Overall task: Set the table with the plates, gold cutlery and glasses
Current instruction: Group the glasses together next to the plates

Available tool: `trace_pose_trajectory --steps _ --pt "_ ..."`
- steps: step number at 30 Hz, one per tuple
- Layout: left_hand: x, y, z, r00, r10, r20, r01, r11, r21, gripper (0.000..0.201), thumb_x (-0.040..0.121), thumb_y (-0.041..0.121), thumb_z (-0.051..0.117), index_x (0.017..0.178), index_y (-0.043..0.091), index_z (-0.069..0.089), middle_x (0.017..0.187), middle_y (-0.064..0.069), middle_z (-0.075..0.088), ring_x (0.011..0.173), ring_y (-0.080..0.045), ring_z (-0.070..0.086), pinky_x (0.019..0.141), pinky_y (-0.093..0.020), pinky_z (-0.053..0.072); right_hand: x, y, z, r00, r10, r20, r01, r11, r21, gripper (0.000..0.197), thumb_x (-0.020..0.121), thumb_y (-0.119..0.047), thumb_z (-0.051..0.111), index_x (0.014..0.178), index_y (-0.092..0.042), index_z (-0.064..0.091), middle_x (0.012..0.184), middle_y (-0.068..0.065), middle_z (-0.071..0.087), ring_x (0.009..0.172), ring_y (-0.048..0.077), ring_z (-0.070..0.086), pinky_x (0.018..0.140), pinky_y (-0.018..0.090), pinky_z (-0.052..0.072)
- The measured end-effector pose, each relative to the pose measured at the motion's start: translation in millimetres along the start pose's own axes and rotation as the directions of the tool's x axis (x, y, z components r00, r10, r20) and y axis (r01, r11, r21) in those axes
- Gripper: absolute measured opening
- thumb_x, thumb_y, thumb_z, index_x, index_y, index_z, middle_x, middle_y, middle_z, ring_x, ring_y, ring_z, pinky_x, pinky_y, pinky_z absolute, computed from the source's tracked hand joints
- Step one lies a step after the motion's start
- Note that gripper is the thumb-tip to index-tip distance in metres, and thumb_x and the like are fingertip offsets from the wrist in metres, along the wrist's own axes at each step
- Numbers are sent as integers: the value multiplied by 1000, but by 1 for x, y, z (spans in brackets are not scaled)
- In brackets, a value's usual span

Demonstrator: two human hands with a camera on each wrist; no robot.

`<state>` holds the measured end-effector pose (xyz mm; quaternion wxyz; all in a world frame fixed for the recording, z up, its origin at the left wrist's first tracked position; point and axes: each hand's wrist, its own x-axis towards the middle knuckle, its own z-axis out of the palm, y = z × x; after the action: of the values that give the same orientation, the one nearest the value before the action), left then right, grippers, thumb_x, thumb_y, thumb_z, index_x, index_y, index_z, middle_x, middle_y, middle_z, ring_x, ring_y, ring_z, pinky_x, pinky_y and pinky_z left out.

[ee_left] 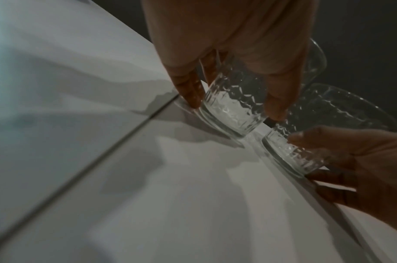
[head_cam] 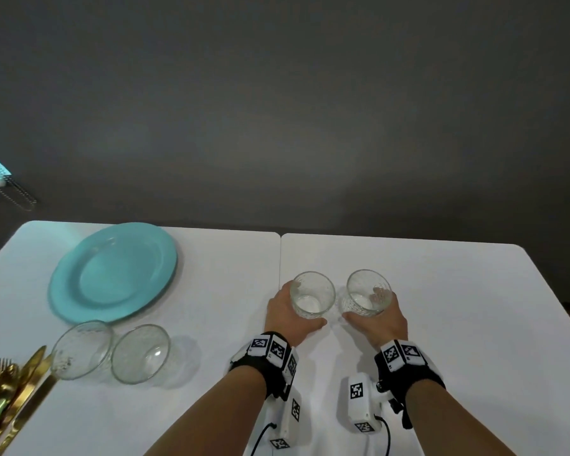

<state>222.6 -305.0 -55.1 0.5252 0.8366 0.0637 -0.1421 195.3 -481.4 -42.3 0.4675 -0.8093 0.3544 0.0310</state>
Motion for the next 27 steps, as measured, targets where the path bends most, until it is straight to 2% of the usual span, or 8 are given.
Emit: trace_pose_trajectory --steps 3,7,11,14,17,19,24,27 --pt "-17 -5 -9 1000 21 3 -21 1000 3 83 54 21 88 128 18 50 122 1 60 114 -15 56 92 -19 41 -6 -1 3 1000 1 -10 -1 1000 -4 83 59 -20 87 130 -17 44 127 7 58 116 27 56 97 31 45" --pt "-47 -11 -37 998 40 56 -40 999 1 81 59 24 87 129 21 47 112 11 54 106 -5 50 89 -14 37 -26 -3 8 1000 16 -20 -15 999 30 77 61 -20 87 127 -16 47 126 8 58 117 28 55 98 32 44" --pt "-77 -17 -78 989 70 128 -71 997 0 77 59 22 87 127 21 49 113 12 56 106 -7 54 82 -11 39 -60 -8 19 1000 2 -6 -1 997 82 76 59 -19 89 123 -15 49 123 7 61 115 25 56 100 32 44" --pt "-102 -25 -115 982 90 166 -91 996 -5 73 59 20 87 123 23 51 109 13 57 102 -5 55 76 -4 39 -98 -15 33 1000 -17 12 15 992 124 74 60 -15 88 123 -15 50 115 4 61 106 23 57 93 29 45" --pt "-126 -40 -152 976 94 196 -102 994 29 77 58 21 87 124 24 49 112 13 57 107 -6 55 86 -14 40 -139 -20 56 998 -42 37 38 992 122 73 62 -14 87 124 -15 50 117 5 61 104 21 57 89 24 41" --pt "-141 -55 -176 972 90 217 -107 992 67 81 57 23 88 127 23 47 115 13 56 110 -6 54 89 -15 39 -163 -21 73 996 -60 61 53 992 115 72 62 -14 87 125 -15 50 119 5 61 100 20 56 87 23 40" --pt "-172 -94 -231 974 58 220 -101 977 189 83 59 26 87 130 23 44 113 14 52 109 -5 51 88 -14 36 -216 -24 107 990 -99 103 92 993 71 76 61 -15 88 126 -14 50 123 7 61 112 24 58 96 27 42" --pt "-185 -116 -257 977 19 213 -75 964 256 82 59 28 86 129 23 44 112 12 52 107 -6 50 87 -15 36 -239 -20 118 984 -115 133 112 993 32 77 62 -15 87 128 -12 48 124 7 60 113 24 57 92 23 41"
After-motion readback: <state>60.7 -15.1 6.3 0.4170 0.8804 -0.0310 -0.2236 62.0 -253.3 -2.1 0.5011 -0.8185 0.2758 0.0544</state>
